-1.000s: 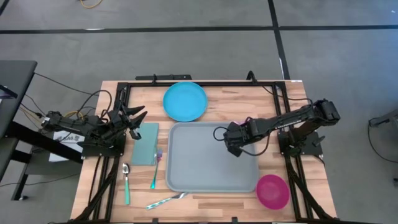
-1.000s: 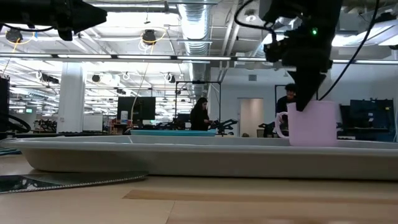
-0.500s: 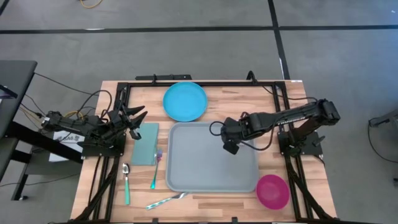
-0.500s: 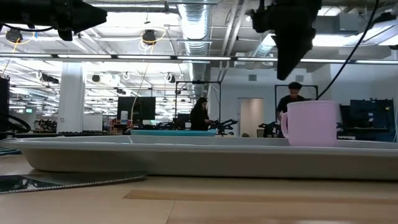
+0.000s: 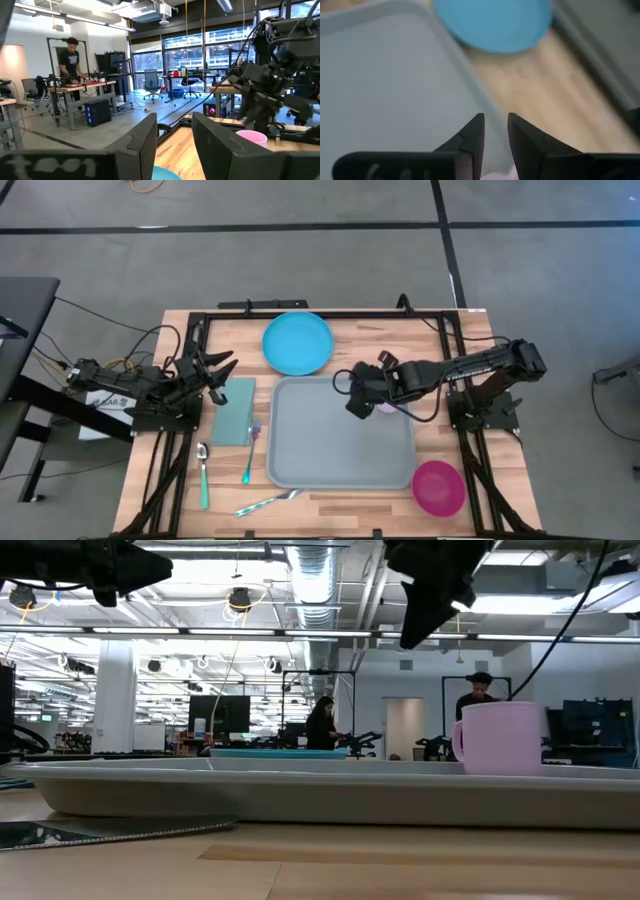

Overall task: Set up tray
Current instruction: Put the blue plate on the gray serving tray under the pink mug

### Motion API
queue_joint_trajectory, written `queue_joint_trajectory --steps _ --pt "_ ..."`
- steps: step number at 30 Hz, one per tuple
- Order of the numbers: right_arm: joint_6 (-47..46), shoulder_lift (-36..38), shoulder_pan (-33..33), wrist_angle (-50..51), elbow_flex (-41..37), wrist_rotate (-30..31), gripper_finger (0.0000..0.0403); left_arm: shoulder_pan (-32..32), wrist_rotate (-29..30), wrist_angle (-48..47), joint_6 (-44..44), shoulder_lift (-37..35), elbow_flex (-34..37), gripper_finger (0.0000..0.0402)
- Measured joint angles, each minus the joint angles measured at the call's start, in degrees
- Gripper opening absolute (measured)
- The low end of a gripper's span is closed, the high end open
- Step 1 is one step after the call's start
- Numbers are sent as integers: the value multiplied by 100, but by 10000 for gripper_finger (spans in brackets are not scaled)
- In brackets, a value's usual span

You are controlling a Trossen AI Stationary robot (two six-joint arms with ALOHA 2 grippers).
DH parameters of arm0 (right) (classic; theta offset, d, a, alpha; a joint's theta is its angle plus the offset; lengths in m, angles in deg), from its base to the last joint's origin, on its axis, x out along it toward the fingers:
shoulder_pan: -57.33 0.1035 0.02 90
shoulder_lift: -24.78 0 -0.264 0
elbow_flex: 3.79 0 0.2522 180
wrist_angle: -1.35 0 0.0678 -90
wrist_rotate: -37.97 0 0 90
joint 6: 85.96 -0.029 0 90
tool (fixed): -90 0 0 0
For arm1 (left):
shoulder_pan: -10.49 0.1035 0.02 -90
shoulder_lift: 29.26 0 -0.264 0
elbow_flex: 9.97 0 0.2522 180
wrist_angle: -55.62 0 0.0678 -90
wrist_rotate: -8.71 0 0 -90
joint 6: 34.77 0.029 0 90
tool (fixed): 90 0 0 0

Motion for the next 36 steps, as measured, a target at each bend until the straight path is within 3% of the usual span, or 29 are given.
queue_joint_trajectory --steps 7,13,17,22,29,36 --pt "499 120 149 225 -2 1569 79 1 0 -23 -396 0 0 114" --pt "1024 511 420 662 -11 1841 79 1 11 -189 -565 3 0 114" --pt "760 962 533 1242 -79 2005 79 1 108 -1 -671 3 0 114" --pt "45 1863 575 1555 -753 2559 79 5 909 457 -646 0 -25 114" --pt "-565 3224 647 -36 -2620 3137 79 5 956 -515 -437 383 -1182 114" --pt "726 3789 627 -2817 -4107 3273 79 186 1966 -2504 -558 2194 -3130 114"
